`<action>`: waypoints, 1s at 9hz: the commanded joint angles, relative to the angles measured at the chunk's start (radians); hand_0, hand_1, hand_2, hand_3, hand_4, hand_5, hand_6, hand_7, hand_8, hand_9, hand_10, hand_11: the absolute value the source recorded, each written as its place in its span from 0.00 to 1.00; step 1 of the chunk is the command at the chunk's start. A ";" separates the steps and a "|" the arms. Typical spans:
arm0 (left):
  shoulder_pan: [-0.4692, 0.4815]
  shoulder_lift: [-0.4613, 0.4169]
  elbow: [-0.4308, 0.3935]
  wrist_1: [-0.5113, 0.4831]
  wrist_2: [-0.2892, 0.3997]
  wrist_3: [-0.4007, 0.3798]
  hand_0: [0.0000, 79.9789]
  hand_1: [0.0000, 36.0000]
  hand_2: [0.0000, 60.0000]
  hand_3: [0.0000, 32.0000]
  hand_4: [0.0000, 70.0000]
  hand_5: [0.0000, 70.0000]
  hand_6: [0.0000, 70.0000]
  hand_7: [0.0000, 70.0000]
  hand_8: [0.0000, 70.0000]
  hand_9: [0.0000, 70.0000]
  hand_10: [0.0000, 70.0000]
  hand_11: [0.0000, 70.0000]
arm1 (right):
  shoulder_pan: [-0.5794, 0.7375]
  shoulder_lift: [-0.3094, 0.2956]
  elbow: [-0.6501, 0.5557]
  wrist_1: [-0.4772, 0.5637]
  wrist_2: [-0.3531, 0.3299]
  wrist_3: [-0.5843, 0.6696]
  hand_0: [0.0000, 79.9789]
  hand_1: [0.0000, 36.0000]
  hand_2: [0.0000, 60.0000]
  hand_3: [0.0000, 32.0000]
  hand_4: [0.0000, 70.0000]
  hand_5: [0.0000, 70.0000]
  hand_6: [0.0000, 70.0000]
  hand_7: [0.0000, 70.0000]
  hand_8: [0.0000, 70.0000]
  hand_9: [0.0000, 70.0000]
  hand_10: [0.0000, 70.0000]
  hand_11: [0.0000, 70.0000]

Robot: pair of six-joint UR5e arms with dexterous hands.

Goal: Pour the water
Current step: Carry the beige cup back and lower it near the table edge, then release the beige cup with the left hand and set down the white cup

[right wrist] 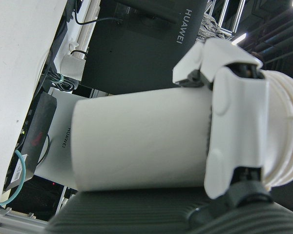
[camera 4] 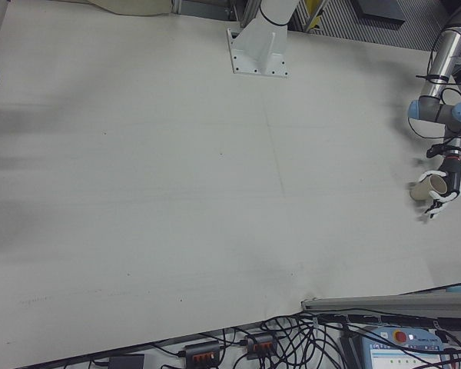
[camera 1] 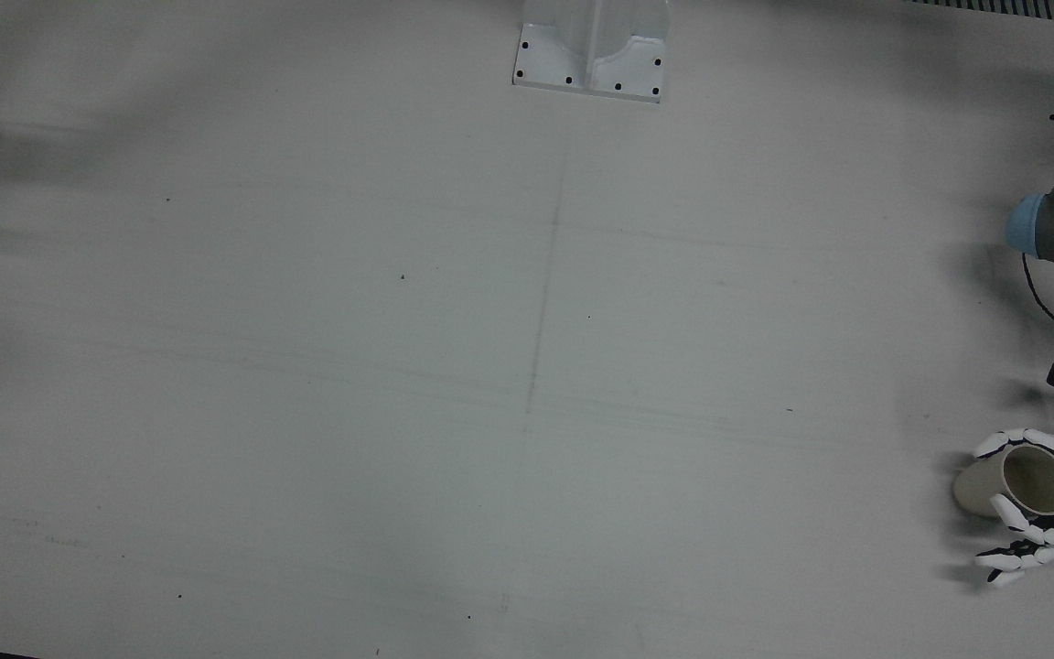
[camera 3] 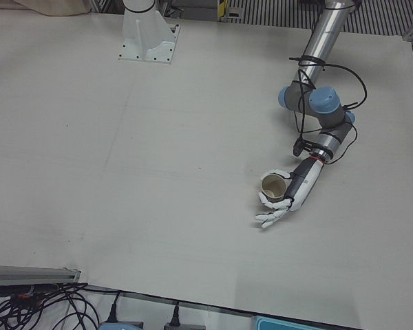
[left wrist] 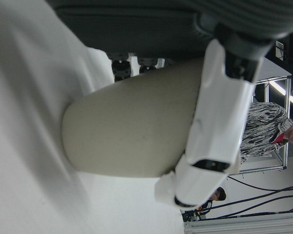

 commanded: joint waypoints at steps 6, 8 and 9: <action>0.001 0.041 0.007 -0.034 0.002 0.020 0.61 0.02 0.00 0.00 0.27 0.00 0.09 0.00 0.02 0.00 0.00 0.00 | -0.056 0.000 -0.023 -0.003 0.074 -0.014 0.90 1.00 1.00 0.00 0.31 0.42 1.00 1.00 1.00 1.00 0.43 0.66; -0.002 0.041 0.009 -0.037 0.002 0.019 0.53 0.00 0.00 0.00 0.21 0.00 0.06 0.00 0.00 0.00 0.00 0.00 | -0.096 0.003 -0.035 -0.001 0.132 -0.022 0.88 0.81 0.41 0.00 0.26 0.30 0.81 0.77 0.83 1.00 0.13 0.22; -0.004 0.041 0.009 -0.037 0.002 0.019 0.50 0.00 0.00 0.00 0.19 0.00 0.06 0.00 0.00 0.00 0.00 0.00 | -0.100 0.012 -0.035 -0.004 0.131 -0.023 0.78 0.61 0.00 0.00 0.10 0.20 0.51 0.40 0.42 0.49 0.00 0.00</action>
